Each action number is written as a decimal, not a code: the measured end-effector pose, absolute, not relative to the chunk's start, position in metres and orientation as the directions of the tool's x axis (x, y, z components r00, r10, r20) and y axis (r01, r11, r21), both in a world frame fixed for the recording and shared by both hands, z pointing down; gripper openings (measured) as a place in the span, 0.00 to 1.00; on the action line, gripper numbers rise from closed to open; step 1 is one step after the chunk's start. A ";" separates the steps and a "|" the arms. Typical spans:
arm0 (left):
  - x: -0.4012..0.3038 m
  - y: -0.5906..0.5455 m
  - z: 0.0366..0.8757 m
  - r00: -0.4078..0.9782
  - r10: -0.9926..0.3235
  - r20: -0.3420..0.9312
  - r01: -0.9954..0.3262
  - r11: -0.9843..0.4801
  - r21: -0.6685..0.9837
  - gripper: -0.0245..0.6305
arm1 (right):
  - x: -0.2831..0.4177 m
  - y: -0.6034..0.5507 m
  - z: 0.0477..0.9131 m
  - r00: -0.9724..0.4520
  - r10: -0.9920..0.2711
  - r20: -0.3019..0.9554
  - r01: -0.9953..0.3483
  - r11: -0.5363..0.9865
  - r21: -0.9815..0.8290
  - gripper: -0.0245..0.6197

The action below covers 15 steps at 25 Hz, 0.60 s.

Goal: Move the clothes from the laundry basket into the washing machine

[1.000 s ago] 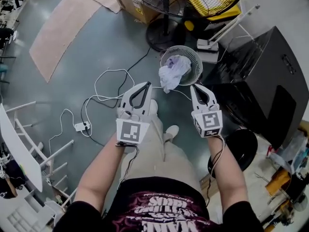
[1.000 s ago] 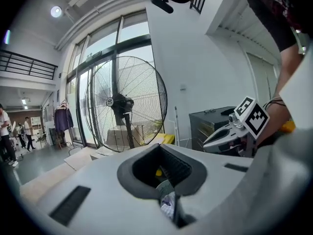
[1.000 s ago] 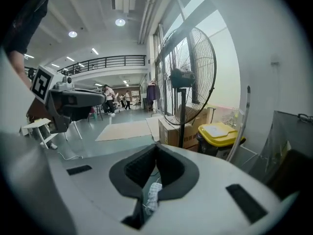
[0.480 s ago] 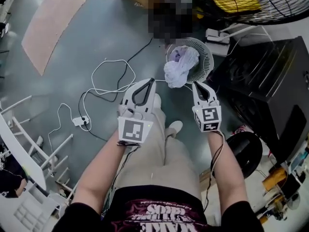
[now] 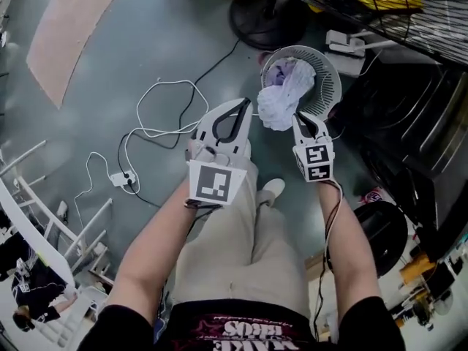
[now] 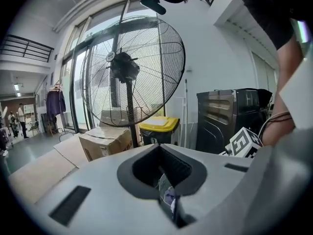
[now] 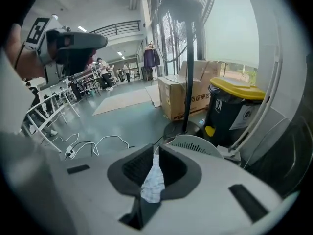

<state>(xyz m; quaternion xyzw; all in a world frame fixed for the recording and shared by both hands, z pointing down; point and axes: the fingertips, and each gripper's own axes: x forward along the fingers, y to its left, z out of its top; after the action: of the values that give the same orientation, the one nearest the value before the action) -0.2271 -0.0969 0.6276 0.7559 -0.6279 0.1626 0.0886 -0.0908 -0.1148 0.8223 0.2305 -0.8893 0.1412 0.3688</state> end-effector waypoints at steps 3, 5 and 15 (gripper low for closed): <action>-0.227 -0.102 0.651 0.154 -0.918 0.364 -0.982 -0.183 -0.044 0.04 | -0.089 -0.113 0.853 -0.600 -0.287 0.747 -0.518 0.850 -0.089 0.12; -0.227 -0.106 0.667 0.157 -0.913 0.376 -0.983 -0.181 -0.029 0.04 | -0.088 -0.111 0.873 -0.586 -0.271 0.764 -0.521 0.848 -0.099 0.13; -0.225 -0.111 0.717 0.170 -0.891 0.422 -0.984 -0.174 0.029 0.04 | -0.092 -0.101 0.952 -0.541 -0.175 0.823 -0.543 0.820 -0.182 0.33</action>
<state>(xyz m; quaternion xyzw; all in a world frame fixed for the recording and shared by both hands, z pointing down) -0.2254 -0.1111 0.7167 0.7502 -0.6248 0.1565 0.1498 -0.0922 -0.1012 0.9521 0.2109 -0.8513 0.2134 0.4304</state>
